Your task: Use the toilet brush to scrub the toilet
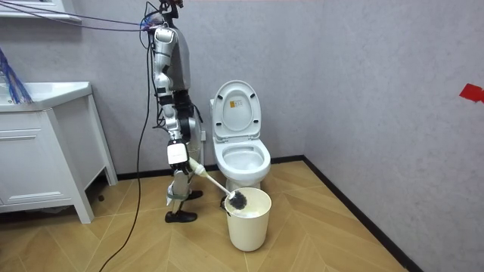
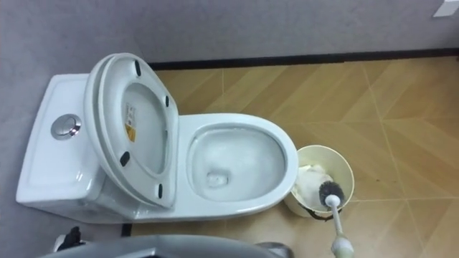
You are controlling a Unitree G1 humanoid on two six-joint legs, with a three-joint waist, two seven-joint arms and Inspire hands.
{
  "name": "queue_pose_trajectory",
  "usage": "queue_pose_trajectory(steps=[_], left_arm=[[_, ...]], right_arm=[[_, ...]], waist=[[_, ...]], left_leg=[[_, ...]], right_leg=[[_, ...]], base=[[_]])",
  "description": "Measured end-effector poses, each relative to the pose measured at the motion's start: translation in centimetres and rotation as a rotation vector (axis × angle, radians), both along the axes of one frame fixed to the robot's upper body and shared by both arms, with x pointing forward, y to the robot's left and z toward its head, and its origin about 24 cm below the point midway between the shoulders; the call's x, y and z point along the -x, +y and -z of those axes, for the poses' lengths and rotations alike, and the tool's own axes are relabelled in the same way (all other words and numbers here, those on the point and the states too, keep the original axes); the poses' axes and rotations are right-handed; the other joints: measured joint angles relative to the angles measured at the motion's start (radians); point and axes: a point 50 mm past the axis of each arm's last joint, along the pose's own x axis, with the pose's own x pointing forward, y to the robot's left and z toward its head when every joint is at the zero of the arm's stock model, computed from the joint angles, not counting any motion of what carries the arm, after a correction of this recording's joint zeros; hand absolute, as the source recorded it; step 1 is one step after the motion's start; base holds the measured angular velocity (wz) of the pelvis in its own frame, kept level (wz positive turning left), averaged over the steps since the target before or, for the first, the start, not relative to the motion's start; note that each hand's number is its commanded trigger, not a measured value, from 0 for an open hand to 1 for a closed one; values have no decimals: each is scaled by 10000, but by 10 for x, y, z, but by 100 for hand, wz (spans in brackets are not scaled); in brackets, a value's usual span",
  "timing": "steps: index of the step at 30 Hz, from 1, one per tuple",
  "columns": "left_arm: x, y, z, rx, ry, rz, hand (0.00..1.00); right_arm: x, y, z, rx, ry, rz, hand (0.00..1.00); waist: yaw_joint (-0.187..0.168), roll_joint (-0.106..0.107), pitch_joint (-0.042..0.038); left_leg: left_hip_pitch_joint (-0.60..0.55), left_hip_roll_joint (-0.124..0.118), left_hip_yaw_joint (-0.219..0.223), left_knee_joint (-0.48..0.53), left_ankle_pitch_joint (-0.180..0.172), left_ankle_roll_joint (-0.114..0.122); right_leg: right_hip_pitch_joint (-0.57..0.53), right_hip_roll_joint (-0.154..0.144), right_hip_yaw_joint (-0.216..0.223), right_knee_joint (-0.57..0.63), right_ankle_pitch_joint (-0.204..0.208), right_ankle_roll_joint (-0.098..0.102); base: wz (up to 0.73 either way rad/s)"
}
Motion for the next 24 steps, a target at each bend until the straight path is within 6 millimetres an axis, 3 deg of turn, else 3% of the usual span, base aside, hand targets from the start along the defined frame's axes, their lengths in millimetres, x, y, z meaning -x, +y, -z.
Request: queue_pose_trajectory(steps=[13,24], left_arm=[[4,-2,2,60,574,502,0],[9,-4,4,269,1043,973,0]], right_arm=[[-5,2,2,-395,-180,674,0],[-3,5,4,-914,-49,611,0]], waist=[[-22,4,5],[1,163,24]], left_leg=[[-12,-35,-35,6,1,0],[8,63,-31,11,-4,-11]], right_leg=[[20,30,95,-164,28,-7],[42,88,109,-137,115,-59]], base=[[0],[0]])
